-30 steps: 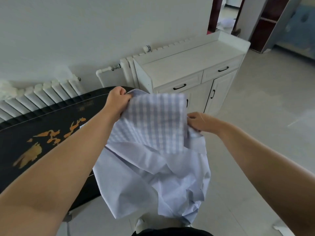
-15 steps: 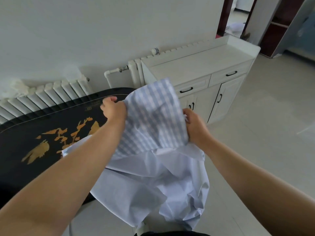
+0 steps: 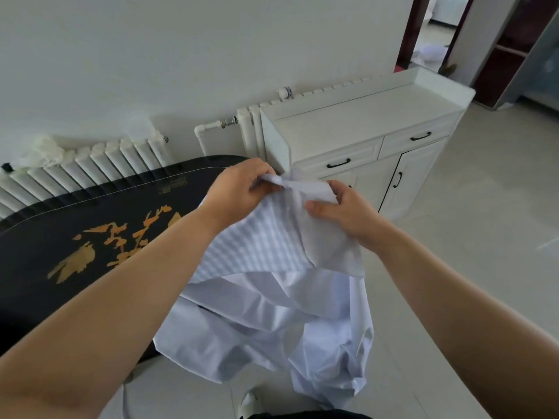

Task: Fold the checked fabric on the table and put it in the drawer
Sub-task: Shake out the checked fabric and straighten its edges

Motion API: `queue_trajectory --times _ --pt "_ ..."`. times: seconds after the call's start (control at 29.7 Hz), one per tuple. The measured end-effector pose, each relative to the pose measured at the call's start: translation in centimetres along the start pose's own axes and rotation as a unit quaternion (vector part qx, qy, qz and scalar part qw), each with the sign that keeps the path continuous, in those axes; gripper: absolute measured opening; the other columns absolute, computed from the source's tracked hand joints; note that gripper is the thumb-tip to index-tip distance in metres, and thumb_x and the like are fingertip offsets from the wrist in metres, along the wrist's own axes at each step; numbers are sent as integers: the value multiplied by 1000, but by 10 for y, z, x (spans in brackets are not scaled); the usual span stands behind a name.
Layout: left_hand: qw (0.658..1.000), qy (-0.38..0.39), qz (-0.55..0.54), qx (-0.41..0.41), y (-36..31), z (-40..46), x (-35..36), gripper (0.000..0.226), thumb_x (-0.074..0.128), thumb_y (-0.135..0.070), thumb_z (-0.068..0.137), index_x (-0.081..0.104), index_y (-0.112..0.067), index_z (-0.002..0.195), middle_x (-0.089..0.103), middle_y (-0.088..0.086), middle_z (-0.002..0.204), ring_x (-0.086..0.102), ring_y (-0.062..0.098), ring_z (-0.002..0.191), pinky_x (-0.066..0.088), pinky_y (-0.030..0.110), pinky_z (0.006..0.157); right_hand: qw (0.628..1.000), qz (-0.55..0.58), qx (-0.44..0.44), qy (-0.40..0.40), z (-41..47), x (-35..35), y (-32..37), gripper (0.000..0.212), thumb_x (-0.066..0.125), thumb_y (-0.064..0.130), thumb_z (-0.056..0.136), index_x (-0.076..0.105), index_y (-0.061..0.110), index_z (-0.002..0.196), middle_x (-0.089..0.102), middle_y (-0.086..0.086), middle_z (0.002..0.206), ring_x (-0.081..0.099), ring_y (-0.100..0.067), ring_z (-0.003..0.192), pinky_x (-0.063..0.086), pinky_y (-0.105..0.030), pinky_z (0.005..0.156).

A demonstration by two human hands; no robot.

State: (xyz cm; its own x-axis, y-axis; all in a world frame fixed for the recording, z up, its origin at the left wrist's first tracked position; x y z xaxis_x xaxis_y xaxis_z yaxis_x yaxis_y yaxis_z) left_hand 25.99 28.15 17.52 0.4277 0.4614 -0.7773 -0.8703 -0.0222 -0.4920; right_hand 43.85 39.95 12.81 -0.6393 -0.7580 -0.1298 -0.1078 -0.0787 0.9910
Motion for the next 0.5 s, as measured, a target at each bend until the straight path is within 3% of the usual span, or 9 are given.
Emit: queue_trajectory --times 0.1,0.24,0.34,0.44,0.5 --pt "997 -52 -25 -53 5 2 -10 9 57 -17 90 59 -19 81 61 -6 77 58 14 72 48 36 66 999 -27 -8 45 -6 -11 -9 53 83 25 70 51 38 111 68 0 101 69 -13 84 58 -26 73" --pt "985 -127 -82 -78 -2 3 -22 21 56 -9 87 55 -27 76 56 -19 65 52 -9 61 35 7 54 988 -131 -78 -17 -15 -10 -36 67 80 13 73 44 44 121 44 3 113 50 12 84 40 -5 73" --pt "980 -132 -118 -93 -13 8 -24 23 57 -9 89 54 -25 72 56 -14 65 46 -2 58 35 9 55 970 -207 -117 -51 -22 1 -58 68 78 32 72 43 42 129 39 18 115 49 10 74 40 -18 70" --pt "971 -141 -148 -122 -20 12 -28 30 58 -12 91 49 -28 67 48 -18 49 39 -4 48 31 9 50 965 -244 -88 -39 -23 5 -77 88 72 43 73 13 58 137 39 29 125 52 5 105 46 -28 81" --pt "969 -134 -168 -120 -23 12 -32 32 58 -15 93 48 -31 66 44 -20 43 36 -3 43 29 11 46 963 -265 -38 -37 -23 1 -96 83 68 45 77 11 57 137 50 24 118 55 -3 100 45 -28 79"
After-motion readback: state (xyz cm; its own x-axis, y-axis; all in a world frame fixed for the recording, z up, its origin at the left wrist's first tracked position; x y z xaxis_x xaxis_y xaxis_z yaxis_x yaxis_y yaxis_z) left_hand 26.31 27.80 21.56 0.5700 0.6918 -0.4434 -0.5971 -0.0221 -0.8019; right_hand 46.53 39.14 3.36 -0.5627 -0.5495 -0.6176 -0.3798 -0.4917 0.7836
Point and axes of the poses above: each hand's wrist, its own z-axis towards the middle knuckle, its own x-axis out of the palm, y = z × x, the point moved 2 cm from there along z, towards the middle knuckle
